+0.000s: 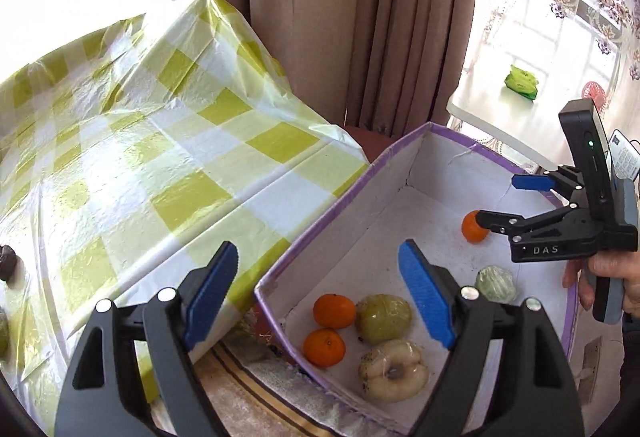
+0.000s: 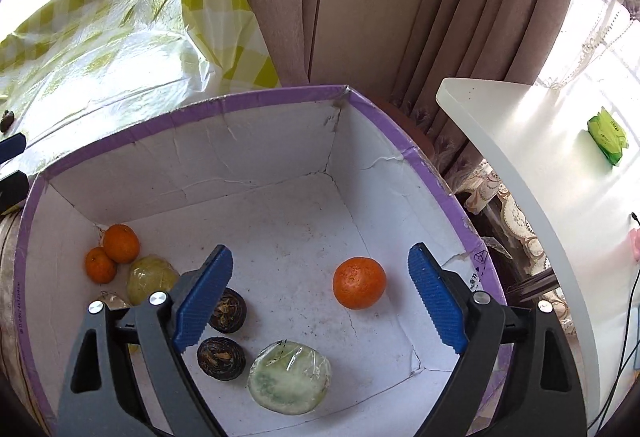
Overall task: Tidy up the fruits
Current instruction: 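Open left tool to drop tangerine while right tool releases orange, then move both open tools back toward the last fruits on the cloth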
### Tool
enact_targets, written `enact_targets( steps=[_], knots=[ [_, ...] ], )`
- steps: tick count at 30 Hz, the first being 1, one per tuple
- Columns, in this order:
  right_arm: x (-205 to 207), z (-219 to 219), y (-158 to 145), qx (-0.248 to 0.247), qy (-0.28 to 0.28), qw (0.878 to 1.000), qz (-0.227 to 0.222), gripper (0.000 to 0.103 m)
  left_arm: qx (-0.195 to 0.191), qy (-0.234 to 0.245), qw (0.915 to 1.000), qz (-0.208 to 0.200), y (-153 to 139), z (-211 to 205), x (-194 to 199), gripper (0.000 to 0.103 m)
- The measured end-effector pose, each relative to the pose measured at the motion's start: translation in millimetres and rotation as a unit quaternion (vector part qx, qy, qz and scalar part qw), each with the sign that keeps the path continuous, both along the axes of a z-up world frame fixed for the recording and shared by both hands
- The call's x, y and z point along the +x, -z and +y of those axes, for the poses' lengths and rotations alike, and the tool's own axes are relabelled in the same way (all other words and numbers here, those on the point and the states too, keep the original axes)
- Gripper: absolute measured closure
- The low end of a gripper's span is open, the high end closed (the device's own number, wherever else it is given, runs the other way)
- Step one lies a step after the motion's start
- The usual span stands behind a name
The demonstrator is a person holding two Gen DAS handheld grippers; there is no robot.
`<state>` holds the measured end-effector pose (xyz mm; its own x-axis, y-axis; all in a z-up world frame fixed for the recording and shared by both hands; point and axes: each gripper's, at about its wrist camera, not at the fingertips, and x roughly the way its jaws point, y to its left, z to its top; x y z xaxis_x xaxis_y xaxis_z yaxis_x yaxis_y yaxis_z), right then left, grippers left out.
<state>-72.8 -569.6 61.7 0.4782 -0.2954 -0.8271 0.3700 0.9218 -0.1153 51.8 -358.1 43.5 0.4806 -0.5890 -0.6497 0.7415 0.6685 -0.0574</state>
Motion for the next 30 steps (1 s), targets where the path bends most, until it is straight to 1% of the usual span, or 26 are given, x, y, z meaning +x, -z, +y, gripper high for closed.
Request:
enact_targets(
  steps=[3,5,7,11,14,16,19,22,24,28,30],
  knots=[
    [-3.8,9.2,-23.5,0.023,-0.003,0.999,-0.047,0.017,-0.027,-0.051,0.9983,-0.006,-7.3,36.4,2.3,0.02],
    [-3.7,19.8,-35.3,0.046,-0.015,0.996,-0.074,0.017,-0.04,-0.095,0.9946,-0.009,-13.3,68.8,8.0,0.02],
    [-0.4,34.2,-42.5,0.057,-0.024,0.994,-0.09,0.017,-0.049,-0.137,0.9893,-0.012,-18.0,104.0,13.0,0.02],
    [13.6,75.1,-46.7,0.082,-0.064,0.988,-0.115,0.017,-0.054,-0.208,0.9764,-0.019,-20.6,169.3,20.1,0.02],
    [27.6,109.9,-47.0,0.104,-0.096,0.982,-0.124,0.017,-0.064,-0.246,0.9671,-0.004,-18.3,212.1,23.7,0.02],
    [38.5,132.5,-44.2,0.116,-0.115,0.979,-0.12,0.017,-0.06,-0.272,0.9605,0.002,-16.0,234.7,28.1,0.02],
    [53.7,159.9,-40.2,0.136,-0.145,0.973,-0.119,0.017,-0.054,-0.305,0.9506,0.025,-9.7,261.9,38.6,0.02],
    [66.8,190.0,-35.5,0.143,-0.175,0.967,-0.116,0.017,-0.048,-0.324,0.9437,0.046,-3.0,280.8,50.0,0.02],
    [76.9,205.0,-32.3,0.147,-0.192,0.964,-0.114,0.017,-0.04,-0.328,0.9425,0.052,0.3,285.2,58.7,0.02],
    [96.4,230.2,-24.9,0.172,-0.213,0.956,-0.107,0.016,-0.005,-0.328,0.9433,0.051,6.1,282.1,75.6,0.02],
    [104.9,240.0,-22.4,0.177,-0.221,0.953,-0.105,0.016,0.015,-0.329,0.9429,0.051,9.6,278.1,84.3,0.015]
  ],
)
